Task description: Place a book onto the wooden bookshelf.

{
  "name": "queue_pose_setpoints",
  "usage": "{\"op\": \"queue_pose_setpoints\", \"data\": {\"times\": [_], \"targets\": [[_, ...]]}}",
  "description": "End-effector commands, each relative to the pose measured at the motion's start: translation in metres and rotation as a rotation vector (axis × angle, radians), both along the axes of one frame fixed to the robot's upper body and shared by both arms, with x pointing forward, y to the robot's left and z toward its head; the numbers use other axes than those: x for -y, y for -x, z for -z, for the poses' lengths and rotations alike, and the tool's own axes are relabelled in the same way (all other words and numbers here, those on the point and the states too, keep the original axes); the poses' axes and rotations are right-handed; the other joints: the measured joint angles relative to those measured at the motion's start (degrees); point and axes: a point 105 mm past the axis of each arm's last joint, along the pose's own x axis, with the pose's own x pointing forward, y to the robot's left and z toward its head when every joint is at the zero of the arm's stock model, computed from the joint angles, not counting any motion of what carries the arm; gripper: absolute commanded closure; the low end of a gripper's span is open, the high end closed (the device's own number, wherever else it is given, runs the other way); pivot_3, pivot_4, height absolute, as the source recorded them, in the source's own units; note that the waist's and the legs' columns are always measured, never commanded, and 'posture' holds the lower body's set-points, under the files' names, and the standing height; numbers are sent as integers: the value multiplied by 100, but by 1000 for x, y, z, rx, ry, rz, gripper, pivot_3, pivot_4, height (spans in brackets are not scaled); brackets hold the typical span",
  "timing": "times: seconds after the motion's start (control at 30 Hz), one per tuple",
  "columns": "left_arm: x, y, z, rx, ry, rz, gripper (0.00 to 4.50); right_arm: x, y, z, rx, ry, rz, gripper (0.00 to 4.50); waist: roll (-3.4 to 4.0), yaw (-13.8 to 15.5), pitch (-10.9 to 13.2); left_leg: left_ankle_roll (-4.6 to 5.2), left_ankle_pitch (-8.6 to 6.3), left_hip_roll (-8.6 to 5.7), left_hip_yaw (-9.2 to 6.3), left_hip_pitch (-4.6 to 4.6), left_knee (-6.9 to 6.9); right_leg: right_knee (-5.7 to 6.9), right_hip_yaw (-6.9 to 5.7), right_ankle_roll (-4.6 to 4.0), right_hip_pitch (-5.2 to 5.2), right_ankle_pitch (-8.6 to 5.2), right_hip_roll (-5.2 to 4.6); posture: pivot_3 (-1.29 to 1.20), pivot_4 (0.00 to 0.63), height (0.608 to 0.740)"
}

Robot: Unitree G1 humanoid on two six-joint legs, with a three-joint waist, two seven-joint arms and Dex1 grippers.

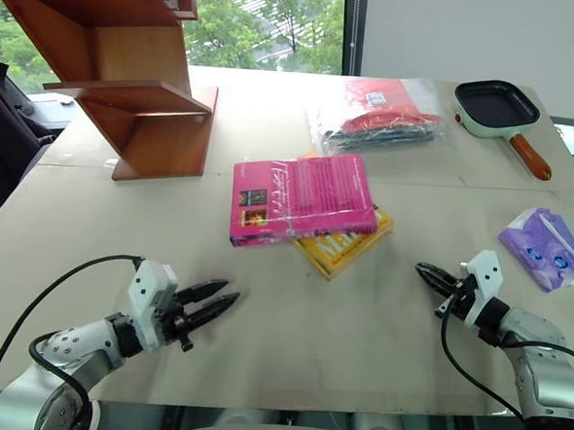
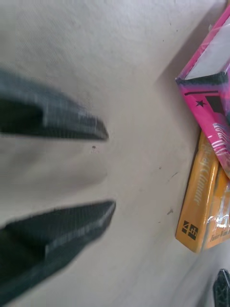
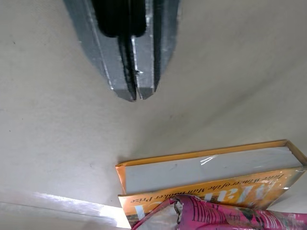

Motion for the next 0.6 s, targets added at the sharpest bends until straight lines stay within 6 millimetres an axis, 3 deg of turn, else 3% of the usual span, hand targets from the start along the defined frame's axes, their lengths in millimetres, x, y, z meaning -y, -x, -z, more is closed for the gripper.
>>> {"op": "queue_pose_setpoints", "data": {"times": [0.03, 0.2, 0.4, 0.5, 0.57, 0.6], "targets": [[-2, 1, -17, 49, -20, 29, 4291, -1, -10, -22, 66, 10, -11, 4500, 0, -4, 0, 0, 0, 0, 0, 0, 1, 0, 0, 0, 0, 0, 0, 0, 150, 720], [-6, -3, -42, 102, -54, 56, 4403, -13, -49, -60, 157, 34, -38, 4500, 0, -35, 2, -1, 0, 0, 1, 1, 2, 1, 0, -3, -1, 2, 1, 0, 150, 720], [-18, -11, -79, 181, -92, 32, 4403, -63, -123, -115, 263, 69, -117, 4500, -6, -168, 6, -31, 18, 1, -4, 0, -1, 1, -15, -10, -4, 7, 3, 0, 150, 720], [-15, -4, -88, 170, -89, 53, 3511, -87, -154, -129, 266, 121, -133, 3590, -5, -177, 8, -33, 18, 0, -2, -16, -3, -4, -14, -9, -18, 8, 3, 0, 150, 720], [-13, 0, -92, 167, -90, 65, 3038, -100, -164, -132, 278, 171, -153, 3083, -6, -171, 10, -35, 17, -1, -8, -38, -3, -13, -22, -9, -33, 8, 2, 0, 150, 720], [-12, 1, -95, 168, -92, 69, 2587, -106, -169, -134, 281, 185, -153, 2634, -6, -178, 10, -36, 16, -1, -13, -47, -2, -15, -29, -9, -39, 8, 1, 0, 150, 720]]}}
